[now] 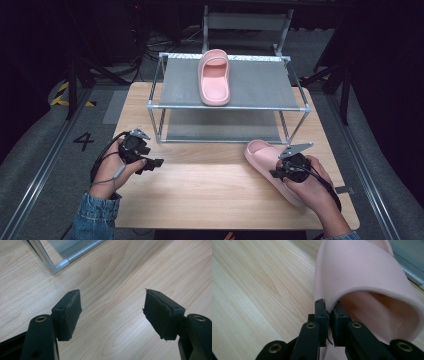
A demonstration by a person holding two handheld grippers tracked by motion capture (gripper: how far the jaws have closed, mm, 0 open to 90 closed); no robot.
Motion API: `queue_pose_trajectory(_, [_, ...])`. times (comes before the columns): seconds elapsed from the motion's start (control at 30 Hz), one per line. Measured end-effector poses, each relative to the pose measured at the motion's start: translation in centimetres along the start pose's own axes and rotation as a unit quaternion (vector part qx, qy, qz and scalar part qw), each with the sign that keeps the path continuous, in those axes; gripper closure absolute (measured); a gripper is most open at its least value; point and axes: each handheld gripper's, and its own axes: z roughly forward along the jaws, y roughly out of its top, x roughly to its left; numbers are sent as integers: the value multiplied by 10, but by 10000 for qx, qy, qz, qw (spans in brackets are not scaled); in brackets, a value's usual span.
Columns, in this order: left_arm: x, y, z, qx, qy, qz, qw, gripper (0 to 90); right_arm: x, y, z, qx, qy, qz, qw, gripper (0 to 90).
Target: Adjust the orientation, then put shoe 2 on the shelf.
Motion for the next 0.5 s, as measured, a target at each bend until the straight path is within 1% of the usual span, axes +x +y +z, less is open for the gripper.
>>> queue_pose_trajectory(0.07, [0, 1, 1, -44, -2, -13, 10000, 309, 1, 3, -7, 3, 33, 22, 10000, 850])
queue_pose_trajectory(0.1, [0, 2, 1, -36, -5, 30, 10000, 309, 2, 4, -10, -4, 46, 15, 10000, 849])
queue_pose_trajectory(0.13, [0, 2, 2, -20, -15, 13, 10000, 309, 2, 6, -13, -21, 61, -12, 10000, 849])
queue_pose_trajectory(0.27, [1, 3, 3, -24, -37, 26, 10000, 309, 3, 13, -31, -109, 74, 8, 9999, 848])
queue_pose_trajectory(0.3, [1, 3, 3, -24, -37, 26, 10000, 309, 3, 13, -31, -109, 74, 8, 9999, 848])
queue_pose_trajectory(0.4, [1, 2, 2, -29, -25, 36, 10000, 309, 4, 22, -44, -72, 36, -42, 10000, 848])
queue_pose_trajectory(0.43, [1, 2, 2, -27, -33, -1, 10000, 309, 4, 25, -47, -100, 16, -81, 9999, 848])
queue_pose_trajectory(0.47, [1, 2, 2, -34, -27, -4, 10000, 309, 4, 27, -50, -102, 6, -71, 9999, 848])
queue_pose_trajectory(0.5, [2, 1, 2, -47, -22, 3, 10000, 309, 4, 30, -54, -125, 10, -111, 9999, 847])
